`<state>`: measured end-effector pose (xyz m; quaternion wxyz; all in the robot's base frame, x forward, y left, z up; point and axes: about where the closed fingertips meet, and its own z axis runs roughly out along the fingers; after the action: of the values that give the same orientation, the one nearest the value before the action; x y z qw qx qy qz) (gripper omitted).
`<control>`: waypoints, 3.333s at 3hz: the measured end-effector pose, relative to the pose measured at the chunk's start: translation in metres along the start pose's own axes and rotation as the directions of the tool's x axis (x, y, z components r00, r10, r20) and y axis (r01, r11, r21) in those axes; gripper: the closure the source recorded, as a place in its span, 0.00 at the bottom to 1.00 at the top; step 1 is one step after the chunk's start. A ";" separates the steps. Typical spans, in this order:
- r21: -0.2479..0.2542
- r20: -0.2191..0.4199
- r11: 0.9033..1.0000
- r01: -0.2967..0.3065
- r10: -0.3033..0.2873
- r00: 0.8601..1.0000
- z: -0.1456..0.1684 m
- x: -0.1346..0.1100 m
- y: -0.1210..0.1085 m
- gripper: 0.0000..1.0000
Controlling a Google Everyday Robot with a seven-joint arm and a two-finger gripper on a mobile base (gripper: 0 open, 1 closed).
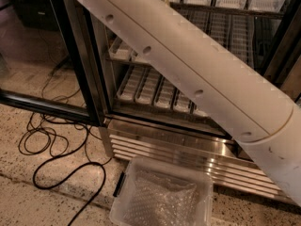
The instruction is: Pick coke can from top shelf of fridge
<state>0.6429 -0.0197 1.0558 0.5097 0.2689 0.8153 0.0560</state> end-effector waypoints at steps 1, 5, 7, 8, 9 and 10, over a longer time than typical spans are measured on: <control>0.023 -0.154 0.997 -0.071 0.073 0.985 0.004 0.029 -0.034 1.00; -0.009 -0.312 0.996 -0.083 0.076 0.947 -0.011 0.058 -0.089 1.00; -0.063 -0.475 0.989 -0.137 0.091 0.875 -0.028 0.107 -0.105 1.00; -0.122 -0.570 0.985 -0.125 0.033 0.821 -0.048 0.146 -0.103 1.00; -0.170 -0.637 0.979 -0.112 -0.023 0.770 -0.067 0.175 -0.095 1.00; -0.219 -0.627 0.972 -0.088 -0.071 0.775 -0.067 0.175 -0.089 1.00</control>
Offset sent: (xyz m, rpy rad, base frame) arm -0.1151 -0.0789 -0.1169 0.6152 0.4201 -0.3550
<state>0.4922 0.0032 0.9149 0.2349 0.1756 0.9250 0.2415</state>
